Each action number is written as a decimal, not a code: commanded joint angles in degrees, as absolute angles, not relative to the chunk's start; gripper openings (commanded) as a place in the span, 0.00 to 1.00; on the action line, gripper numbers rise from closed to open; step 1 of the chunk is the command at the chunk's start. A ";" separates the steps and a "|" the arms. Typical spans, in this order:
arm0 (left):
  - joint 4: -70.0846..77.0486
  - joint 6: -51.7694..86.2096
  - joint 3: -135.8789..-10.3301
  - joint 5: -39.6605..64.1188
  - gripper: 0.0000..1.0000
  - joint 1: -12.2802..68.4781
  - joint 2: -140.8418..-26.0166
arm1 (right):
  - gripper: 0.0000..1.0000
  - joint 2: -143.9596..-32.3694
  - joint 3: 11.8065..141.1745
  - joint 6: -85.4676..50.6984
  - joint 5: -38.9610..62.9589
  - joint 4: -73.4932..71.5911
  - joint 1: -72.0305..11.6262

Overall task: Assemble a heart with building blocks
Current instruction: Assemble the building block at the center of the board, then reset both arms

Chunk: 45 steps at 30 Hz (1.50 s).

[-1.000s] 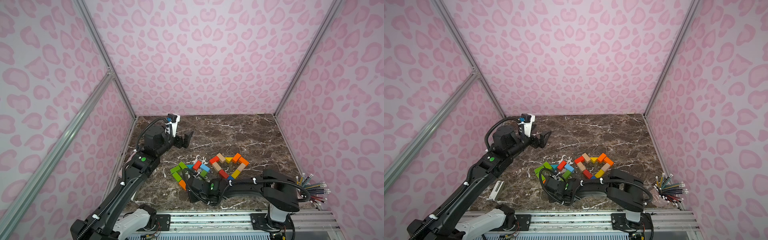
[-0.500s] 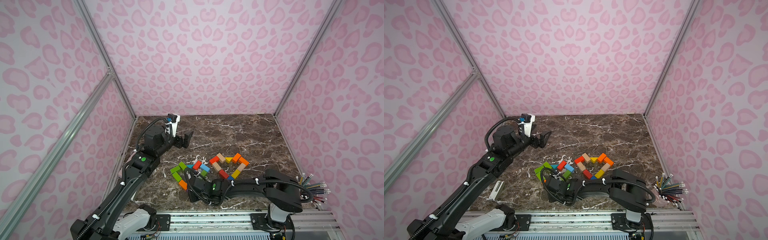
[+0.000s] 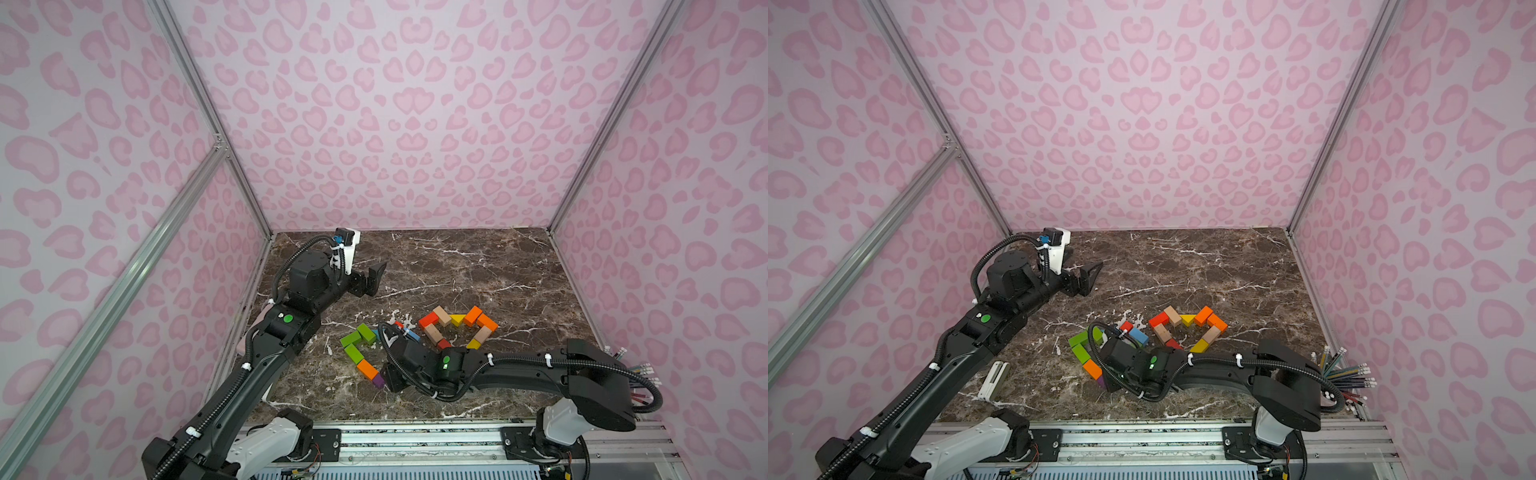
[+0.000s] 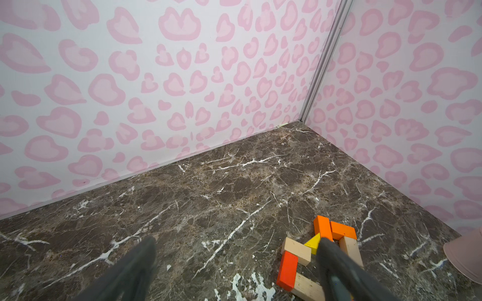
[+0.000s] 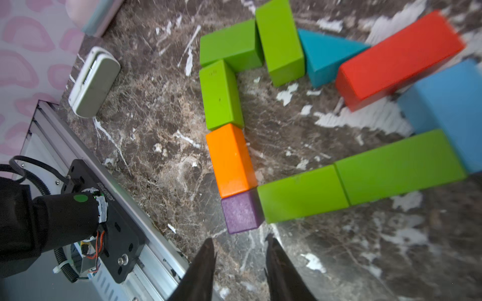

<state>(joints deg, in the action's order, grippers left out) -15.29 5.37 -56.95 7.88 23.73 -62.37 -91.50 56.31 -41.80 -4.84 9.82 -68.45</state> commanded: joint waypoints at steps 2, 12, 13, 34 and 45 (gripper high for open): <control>-9.38 7.08 -56.17 4.07 0.97 23.64 -62.03 | 0.47 -87.72 55.14 -34.04 -6.15 8.62 -64.51; -4.36 9.43 -55.11 -6.81 0.97 23.56 -65.40 | 0.99 -77.86 48.38 -22.04 0.06 2.87 -47.04; -3.41 9.37 -54.41 -8.82 0.97 23.55 -65.90 | 0.99 -76.88 47.63 -21.01 1.59 1.98 -44.44; 27.82 8.72 -32.23 -21.75 0.97 14.07 -73.29 | 0.99 -80.88 34.13 -8.66 -3.95 -25.64 -2.55; 46.47 1.08 -22.50 -23.85 0.97 11.51 -78.09 | 0.99 -84.37 22.87 -4.49 -8.37 -49.61 2.06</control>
<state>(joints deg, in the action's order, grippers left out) 36.05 3.92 -23.83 -24.49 11.77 -76.86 -84.03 23.38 -5.69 -7.66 -38.54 1.43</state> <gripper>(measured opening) 0.972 0.991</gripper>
